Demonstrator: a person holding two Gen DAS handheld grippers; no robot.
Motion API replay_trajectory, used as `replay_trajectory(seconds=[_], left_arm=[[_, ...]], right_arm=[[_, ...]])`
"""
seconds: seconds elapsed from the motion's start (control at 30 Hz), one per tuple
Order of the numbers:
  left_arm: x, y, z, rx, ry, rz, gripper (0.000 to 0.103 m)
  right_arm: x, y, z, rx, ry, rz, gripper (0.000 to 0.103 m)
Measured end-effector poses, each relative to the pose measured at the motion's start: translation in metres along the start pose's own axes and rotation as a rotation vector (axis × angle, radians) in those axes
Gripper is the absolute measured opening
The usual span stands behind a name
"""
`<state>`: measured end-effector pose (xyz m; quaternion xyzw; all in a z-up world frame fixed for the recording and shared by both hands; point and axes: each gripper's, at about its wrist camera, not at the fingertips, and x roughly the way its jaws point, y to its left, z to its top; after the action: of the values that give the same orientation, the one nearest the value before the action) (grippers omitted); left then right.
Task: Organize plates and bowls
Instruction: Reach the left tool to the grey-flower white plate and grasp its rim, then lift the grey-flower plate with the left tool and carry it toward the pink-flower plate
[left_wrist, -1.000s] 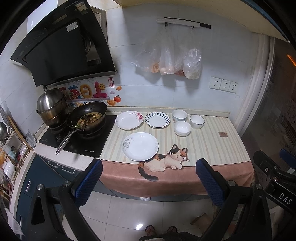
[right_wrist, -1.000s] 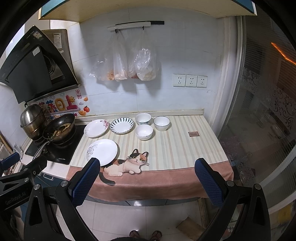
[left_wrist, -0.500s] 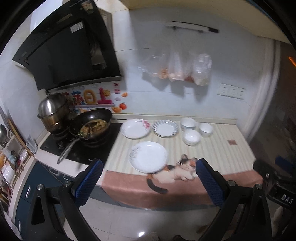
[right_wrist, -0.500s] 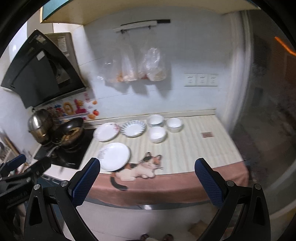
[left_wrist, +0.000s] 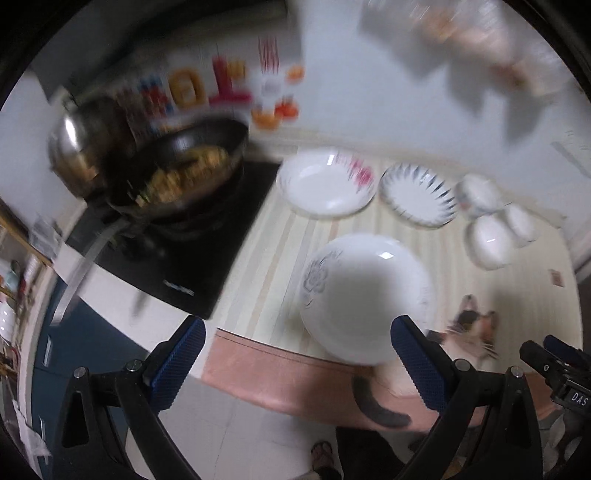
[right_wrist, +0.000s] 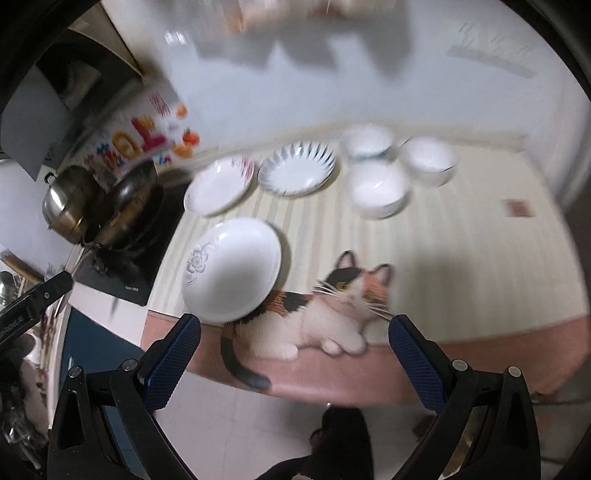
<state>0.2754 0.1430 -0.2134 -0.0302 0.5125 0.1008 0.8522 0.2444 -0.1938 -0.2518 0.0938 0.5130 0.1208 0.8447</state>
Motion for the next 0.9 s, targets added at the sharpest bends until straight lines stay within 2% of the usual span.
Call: replay_trajectory(seconds=[0.03,0.1,0.13,0.2,0.23,0.4,0.47,0.53,0.57,0.6,0.73,0.9], left_arm=[[0.031,0.000,0.008,-0.005,0.055,-0.012,0.099],[0.069,0.000,0.014,-0.021,0.127,-0.020,0.088],[0.095,0.000,0.019,-0.027,0.177,-0.030,0.079],[0.129,-0.003,0.023,-0.032,0.238,-0.060,0.072],[0.148,-0.004,0.025,-0.035,0.275,-0.075,0.065],[0.198,-0.013,0.030,0.022,0.372,-0.091,0.057],[0.206,-0.015,0.028,0.024,0.396,-0.108,0.045],[0.206,-0.018,0.025,0.028,0.399,-0.118,0.044],[0.205,-0.019,0.025,0.033,0.392,-0.115,0.044],[0.203,-0.020,0.024,0.035,0.385,-0.112,0.044],[0.191,-0.023,0.021,0.028,0.384,-0.122,0.044],[0.167,-0.039,0.018,0.052,0.359,-0.138,0.044]], right_arm=[[0.034,-0.004,0.013,0.004,0.045,0.027,0.101],[0.081,-0.008,0.029,-0.001,0.105,0.049,0.095],[0.113,-0.010,0.041,-0.008,0.143,0.057,0.092],[0.155,-0.011,0.054,-0.014,0.197,0.080,0.076],[0.180,-0.009,0.062,-0.016,0.225,0.101,0.073],[0.243,0.004,0.075,-0.025,0.323,0.158,0.051],[0.254,0.012,0.077,-0.030,0.349,0.164,0.042],[0.267,0.018,0.074,-0.032,0.388,0.181,0.034],[0.270,0.020,0.074,-0.038,0.398,0.183,0.026],[0.272,0.023,0.074,-0.051,0.384,0.186,0.023],[0.271,0.031,0.074,-0.072,0.387,0.158,0.023],[0.260,0.019,0.073,-0.061,0.389,0.156,0.023]])
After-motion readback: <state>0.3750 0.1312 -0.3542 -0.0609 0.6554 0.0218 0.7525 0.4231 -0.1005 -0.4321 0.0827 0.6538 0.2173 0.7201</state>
